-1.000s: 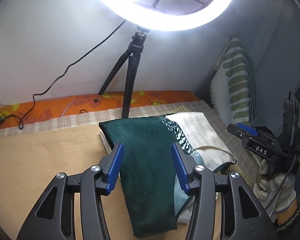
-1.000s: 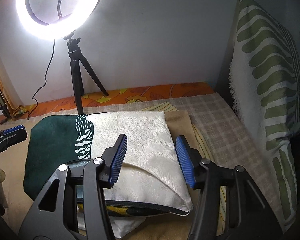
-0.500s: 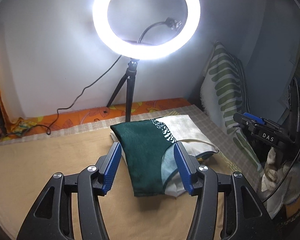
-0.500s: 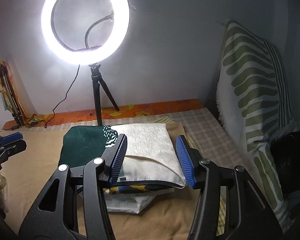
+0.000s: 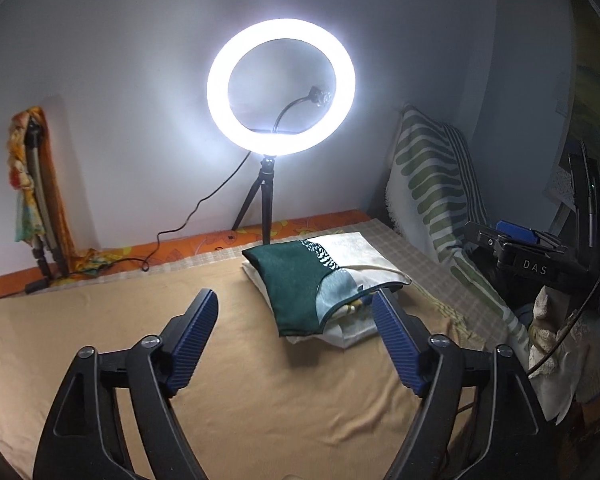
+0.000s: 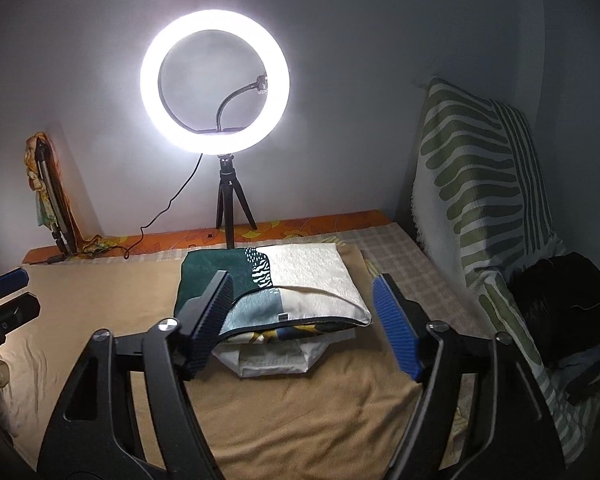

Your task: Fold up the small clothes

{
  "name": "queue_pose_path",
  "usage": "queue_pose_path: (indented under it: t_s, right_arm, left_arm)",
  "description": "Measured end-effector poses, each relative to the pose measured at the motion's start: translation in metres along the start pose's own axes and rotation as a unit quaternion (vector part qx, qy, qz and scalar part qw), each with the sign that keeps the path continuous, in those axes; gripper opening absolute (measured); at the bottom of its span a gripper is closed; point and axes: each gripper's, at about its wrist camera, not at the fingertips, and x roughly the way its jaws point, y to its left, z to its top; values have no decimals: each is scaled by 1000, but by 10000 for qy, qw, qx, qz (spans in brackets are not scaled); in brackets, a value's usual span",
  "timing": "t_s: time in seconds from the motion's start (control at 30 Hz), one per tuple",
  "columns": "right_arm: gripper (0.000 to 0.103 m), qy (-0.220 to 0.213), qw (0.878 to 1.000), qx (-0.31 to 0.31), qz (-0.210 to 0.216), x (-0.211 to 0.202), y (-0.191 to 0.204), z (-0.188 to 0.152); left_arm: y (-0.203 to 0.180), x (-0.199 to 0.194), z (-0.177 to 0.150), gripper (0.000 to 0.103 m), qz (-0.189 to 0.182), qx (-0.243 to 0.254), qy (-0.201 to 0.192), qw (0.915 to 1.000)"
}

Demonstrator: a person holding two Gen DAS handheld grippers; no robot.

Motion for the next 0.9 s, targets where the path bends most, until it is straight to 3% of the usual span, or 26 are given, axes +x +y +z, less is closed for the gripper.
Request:
queue_pose_path:
  t_s: [0.4, 0.77, 0.9]
  right_arm:
    - [101, -276, 9996, 47, -62, -63, 18, -46]
    - [102, -306, 9991, 196, -230, -71, 23, -97]
    - [102, -296, 9988, 273, -264, -66, 22, -108]
  left_arm:
    - [-15, -57, -47, 83, 170, 316, -245, 9991]
    - [-22, -69, -81, 86, 447, 601, -272, 9968]
    - [-20, -68, -88, 98, 497, 602, -298, 9965]
